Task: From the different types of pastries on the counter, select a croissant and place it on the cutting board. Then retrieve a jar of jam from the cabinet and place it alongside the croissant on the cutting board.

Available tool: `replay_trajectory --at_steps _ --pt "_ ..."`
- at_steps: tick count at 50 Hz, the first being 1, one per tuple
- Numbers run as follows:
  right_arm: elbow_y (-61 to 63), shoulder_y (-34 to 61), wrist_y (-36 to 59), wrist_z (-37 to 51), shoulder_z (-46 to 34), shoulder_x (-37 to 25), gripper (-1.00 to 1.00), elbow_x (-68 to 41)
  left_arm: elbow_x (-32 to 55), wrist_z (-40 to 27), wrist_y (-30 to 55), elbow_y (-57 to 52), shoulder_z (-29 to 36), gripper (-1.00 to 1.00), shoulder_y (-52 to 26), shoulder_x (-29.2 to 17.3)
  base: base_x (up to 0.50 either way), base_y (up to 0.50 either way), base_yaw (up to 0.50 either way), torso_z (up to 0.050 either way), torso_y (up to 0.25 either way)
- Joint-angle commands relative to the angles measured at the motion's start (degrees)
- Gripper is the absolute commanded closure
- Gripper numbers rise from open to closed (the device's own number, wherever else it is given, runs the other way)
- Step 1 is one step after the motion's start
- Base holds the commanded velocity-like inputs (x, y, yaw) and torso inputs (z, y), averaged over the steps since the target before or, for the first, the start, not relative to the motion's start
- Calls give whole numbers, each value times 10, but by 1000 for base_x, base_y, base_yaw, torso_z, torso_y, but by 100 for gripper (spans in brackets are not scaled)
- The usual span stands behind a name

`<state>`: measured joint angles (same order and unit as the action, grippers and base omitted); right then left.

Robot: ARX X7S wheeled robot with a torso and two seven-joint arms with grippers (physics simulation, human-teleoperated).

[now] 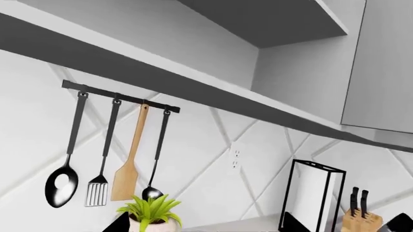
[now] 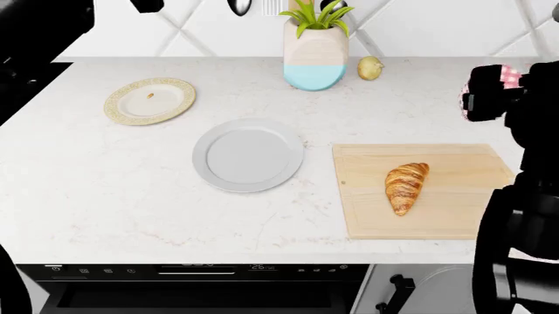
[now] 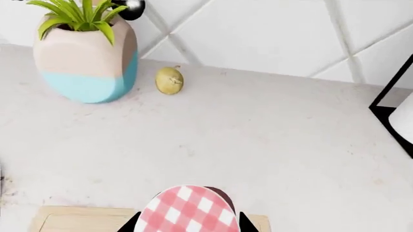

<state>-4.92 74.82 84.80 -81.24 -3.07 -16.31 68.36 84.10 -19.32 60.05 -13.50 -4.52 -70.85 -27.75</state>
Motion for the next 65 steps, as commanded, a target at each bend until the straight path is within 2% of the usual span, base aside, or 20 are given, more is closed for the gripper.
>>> replay_trajectory --at_steps 1,14,31,39,50,65 --pt "-58 -39 -70 95 25 25 100 -31 -21 19 -16 2 4 -100 23 3 0 0 0 0 0" --pt "-56 -86 -70 71 5 -9 100 -11 -24 18 -26 2 2 -100 42 7 0 0 0 0 0" --pt "-57 -120 -70 64 10 -23 100 -9 -21 13 -30 0 3 -100 50 5 0 0 0 0 0" --pt "-125 -91 -87 92 21 -14 100 -34 -9 -5 -26 -3 4 -100 43 6 0 0 0 0 0" --pt "-258 7 -132 138 17 -6 100 -67 -30 20 -34 10 11 -100 42 -2 0 0 0 0 1" --pt "-253 -33 -137 134 5 -14 100 -60 -41 38 -42 17 14 -100 49 -10 0 0 0 0 0"
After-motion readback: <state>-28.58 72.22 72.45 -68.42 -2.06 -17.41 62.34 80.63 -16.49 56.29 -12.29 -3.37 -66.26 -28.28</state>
